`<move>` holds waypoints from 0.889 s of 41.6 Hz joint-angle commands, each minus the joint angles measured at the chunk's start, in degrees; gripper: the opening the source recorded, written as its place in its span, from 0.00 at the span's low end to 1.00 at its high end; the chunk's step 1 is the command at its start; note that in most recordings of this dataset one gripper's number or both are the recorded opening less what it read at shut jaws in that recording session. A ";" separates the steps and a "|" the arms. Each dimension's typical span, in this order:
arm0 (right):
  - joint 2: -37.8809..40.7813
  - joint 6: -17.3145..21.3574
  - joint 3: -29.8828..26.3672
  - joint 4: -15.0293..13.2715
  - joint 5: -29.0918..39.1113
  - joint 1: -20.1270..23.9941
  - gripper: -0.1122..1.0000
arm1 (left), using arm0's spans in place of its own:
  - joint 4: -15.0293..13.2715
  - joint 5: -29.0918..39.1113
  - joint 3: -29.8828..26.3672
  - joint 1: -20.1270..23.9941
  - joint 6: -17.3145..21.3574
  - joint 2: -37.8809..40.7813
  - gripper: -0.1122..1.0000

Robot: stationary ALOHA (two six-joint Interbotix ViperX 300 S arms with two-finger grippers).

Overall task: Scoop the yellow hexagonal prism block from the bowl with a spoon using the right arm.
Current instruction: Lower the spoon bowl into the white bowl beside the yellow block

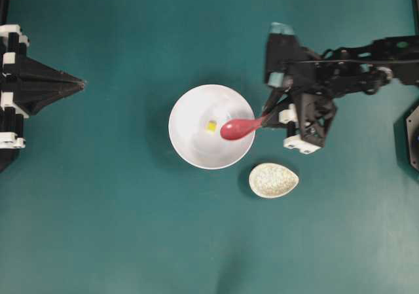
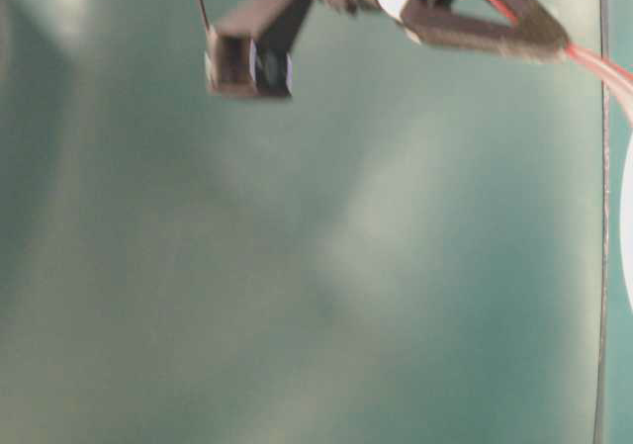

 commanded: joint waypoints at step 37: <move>9.05 0.18 -5.45 -2.46 -1.05 -0.26 0.31 | 0.09 -0.18 -1.23 0.09 -0.09 0.26 0.10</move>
